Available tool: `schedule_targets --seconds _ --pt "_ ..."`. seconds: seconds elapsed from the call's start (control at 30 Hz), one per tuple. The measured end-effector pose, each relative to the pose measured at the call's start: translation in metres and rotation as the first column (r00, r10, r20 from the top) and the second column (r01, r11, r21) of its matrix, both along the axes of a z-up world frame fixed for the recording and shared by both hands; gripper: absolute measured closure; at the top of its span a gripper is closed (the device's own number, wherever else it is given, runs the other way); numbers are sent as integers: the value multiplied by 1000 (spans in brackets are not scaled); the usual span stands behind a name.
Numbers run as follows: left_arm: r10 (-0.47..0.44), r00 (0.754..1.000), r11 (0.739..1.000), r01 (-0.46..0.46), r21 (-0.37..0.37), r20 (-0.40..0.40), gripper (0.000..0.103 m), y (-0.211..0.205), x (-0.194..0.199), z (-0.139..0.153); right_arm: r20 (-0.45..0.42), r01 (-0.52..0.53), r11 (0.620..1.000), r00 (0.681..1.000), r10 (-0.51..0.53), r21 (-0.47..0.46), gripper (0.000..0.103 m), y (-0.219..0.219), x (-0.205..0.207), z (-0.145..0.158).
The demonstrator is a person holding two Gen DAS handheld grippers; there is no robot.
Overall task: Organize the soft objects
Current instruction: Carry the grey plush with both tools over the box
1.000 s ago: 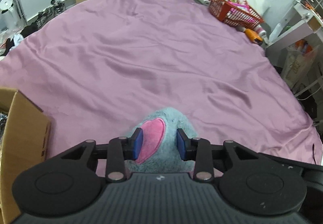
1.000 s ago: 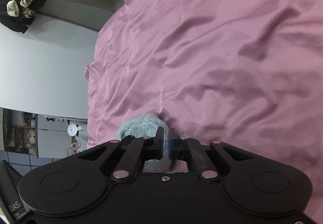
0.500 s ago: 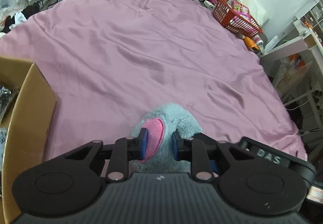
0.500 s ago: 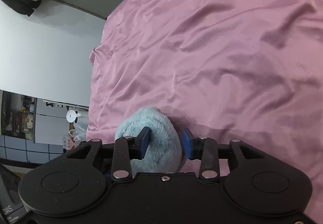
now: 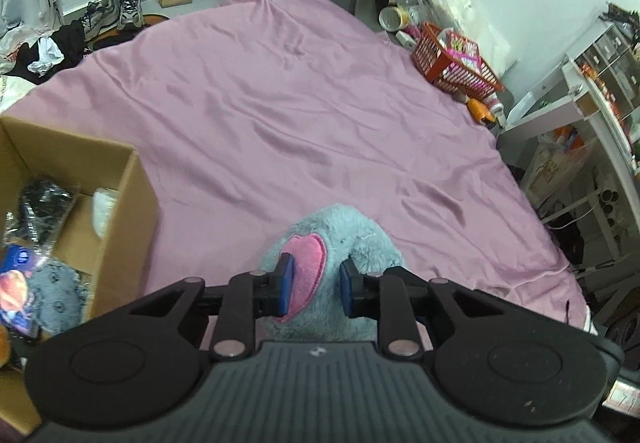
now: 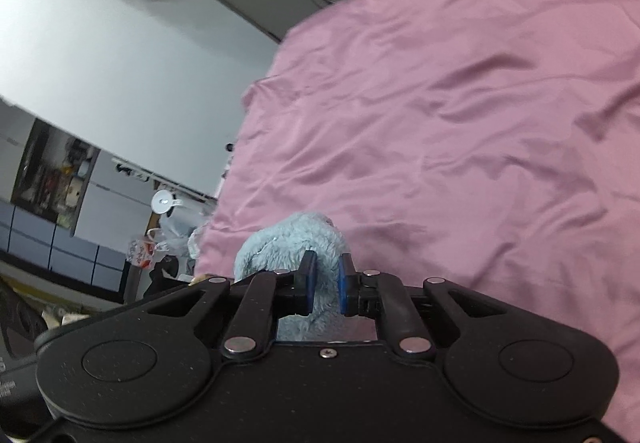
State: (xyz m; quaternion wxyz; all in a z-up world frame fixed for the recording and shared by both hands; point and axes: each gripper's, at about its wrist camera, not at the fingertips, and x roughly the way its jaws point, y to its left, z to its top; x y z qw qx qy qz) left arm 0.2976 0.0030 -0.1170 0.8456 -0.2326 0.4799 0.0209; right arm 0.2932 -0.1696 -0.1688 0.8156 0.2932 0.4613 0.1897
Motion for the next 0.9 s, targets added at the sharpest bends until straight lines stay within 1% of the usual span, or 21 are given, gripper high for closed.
schedule_targets --seconds 0.17,0.3,0.43,0.6,0.9 --pt "11 1000 1000 -11 1 27 81 17 -15 13 51 -42 999 998 42 -2 92 17 -11 12" --pt "19 999 1000 -20 0 37 80 27 -24 20 82 -55 998 995 55 -1 92 29 -21 18" --pt "27 999 999 -28 26 46 80 38 -35 27 128 -78 997 988 81 -28 92 50 -35 23" --pt "48 997 999 -48 14 57 80 59 -50 32 160 -115 993 980 119 -31 92 66 -46 29" --pt "80 992 997 -80 -3 97 80 90 -75 44 246 -161 987 955 163 -28 92 92 -67 39"
